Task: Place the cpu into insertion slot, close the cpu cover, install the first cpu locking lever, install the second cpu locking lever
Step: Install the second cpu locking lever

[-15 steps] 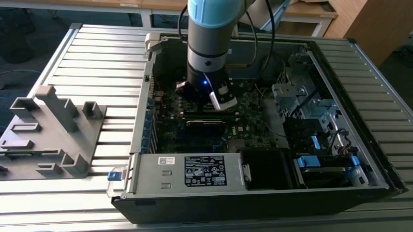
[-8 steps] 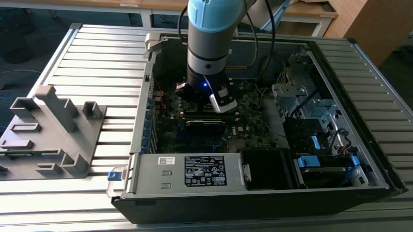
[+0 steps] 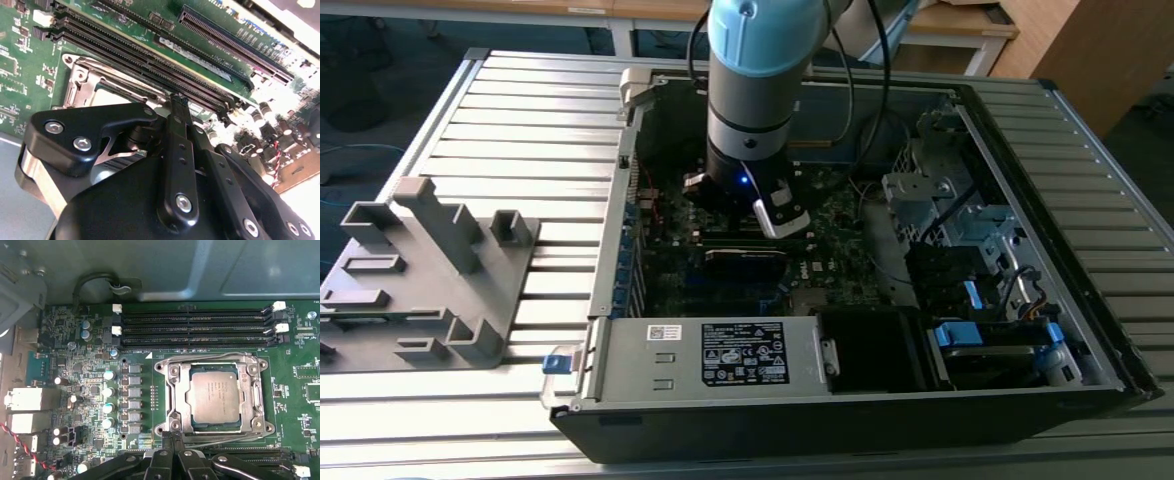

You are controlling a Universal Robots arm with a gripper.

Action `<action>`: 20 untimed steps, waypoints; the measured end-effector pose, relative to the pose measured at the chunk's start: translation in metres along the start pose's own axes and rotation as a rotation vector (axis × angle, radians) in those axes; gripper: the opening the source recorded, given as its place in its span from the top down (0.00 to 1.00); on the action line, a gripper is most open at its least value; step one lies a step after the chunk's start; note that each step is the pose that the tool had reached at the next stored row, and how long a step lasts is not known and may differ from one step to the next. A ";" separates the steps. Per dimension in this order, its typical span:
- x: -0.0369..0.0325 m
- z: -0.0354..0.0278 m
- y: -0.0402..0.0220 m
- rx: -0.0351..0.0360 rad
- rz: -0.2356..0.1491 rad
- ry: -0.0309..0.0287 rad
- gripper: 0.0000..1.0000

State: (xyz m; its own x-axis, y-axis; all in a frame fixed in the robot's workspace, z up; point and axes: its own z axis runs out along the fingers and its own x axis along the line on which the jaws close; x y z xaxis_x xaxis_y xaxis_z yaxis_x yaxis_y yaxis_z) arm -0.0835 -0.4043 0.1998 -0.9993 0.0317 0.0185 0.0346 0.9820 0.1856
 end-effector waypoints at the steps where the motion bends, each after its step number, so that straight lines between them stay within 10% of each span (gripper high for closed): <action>1: 0.0000 0.0001 -0.0006 -0.0053 0.000 0.0002 0.90; 5: -0.0001 0.0004 -0.0028 -0.0255 0.000 0.0009 0.90; 20: 0.0060 0.0032 -0.0041 -0.0455 -0.001 0.0016 0.90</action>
State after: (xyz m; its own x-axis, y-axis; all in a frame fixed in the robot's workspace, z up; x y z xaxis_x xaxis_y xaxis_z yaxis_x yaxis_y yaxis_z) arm -0.0897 -0.4075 0.1960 -0.9993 0.0308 0.0199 0.0346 0.9725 0.2301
